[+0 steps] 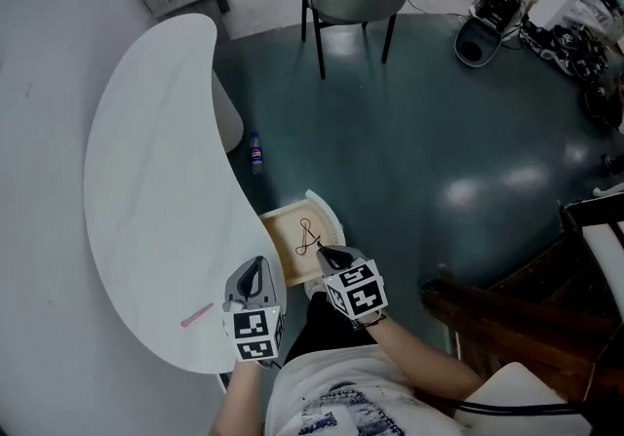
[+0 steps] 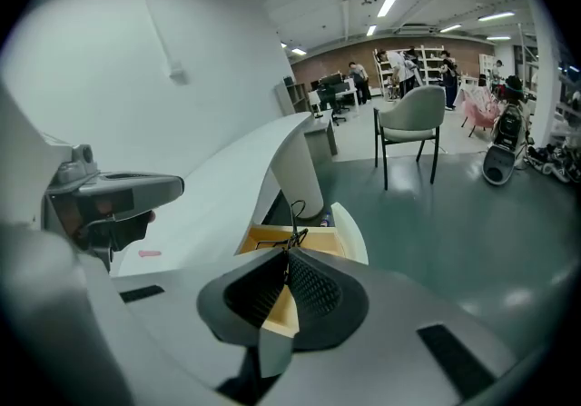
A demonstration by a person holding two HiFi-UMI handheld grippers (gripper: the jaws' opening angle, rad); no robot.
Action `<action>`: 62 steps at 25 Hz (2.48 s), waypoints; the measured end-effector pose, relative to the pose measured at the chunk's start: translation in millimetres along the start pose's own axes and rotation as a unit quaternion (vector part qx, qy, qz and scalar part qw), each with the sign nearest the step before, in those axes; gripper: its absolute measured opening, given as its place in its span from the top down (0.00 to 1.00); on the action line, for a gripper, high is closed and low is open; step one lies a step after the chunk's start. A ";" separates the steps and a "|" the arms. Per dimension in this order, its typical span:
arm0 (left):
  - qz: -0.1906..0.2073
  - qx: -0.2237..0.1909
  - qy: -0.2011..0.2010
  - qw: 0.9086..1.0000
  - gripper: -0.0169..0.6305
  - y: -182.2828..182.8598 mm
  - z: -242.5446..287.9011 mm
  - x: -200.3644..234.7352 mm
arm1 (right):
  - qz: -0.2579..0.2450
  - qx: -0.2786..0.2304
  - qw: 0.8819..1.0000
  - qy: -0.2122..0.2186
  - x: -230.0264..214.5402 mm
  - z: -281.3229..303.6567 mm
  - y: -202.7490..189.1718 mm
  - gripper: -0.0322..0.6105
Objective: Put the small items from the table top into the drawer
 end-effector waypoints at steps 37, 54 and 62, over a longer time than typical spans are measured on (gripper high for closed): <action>-0.051 0.045 -0.013 0.998 0.94 -31.1 87.7 99.8 | 0.082 0.156 0.984 -0.019 5.5 203.5 -53.8 0.90; -0.040 0.056 -0.013 0.998 0.94 -28.2 96.1 100.1 | 0.083 0.192 0.977 -0.041 -4.9 237.9 -66.2 0.90; -0.045 0.065 -0.008 0.997 0.94 -26.4 94.8 101.9 | 0.071 0.205 0.975 -0.044 -4.8 241.8 -70.0 0.90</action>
Point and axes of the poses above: the fingertips, and each gripper's own axes: z forward along the fingers, x to its left, y out of its top, the point moved 8 cm from there along -z, backward along the fingers, and after that the axes turned 10 degrees about -y, right-handed, at the moved point
